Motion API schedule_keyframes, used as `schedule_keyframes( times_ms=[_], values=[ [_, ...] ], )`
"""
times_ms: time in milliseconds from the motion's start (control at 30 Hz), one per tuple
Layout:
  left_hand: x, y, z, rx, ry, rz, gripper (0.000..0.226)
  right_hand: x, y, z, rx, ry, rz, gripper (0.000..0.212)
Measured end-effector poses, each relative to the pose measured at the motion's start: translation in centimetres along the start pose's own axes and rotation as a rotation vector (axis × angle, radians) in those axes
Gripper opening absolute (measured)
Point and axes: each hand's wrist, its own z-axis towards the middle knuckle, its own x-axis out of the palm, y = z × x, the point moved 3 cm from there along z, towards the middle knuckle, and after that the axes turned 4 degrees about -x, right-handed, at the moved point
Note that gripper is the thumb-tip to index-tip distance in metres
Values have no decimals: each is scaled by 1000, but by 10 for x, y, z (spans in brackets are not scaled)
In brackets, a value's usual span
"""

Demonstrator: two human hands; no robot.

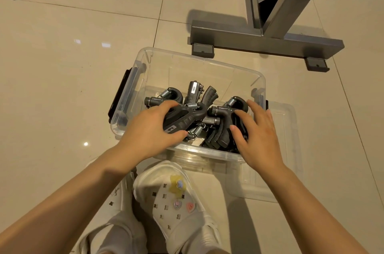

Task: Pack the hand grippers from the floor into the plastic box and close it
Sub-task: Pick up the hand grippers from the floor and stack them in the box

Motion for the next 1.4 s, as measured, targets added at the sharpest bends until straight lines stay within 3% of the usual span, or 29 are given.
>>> schedule_keyframes(
  times_ms=[200,333,500,900,1100,1400],
  values=[
    [-3,-5,-15,5,-250,-52,52,2,1,0,27,24,-27,44],
    [-10,7,7,-51,-406,12,53,3,2,0,39,14,-44,42],
    [13,17,14,-149,-215,267,61,3,2,0,50,11,-35,42],
    [17,10,5,-139,-138,285,69,3,-1,0,60,-1,-9,40],
    [19,7,11,-165,-24,301,88,4,-1,0,55,-14,-6,38],
    [17,7,6,-193,-13,305,79,2,0,0,47,-23,11,38]
  ],
)
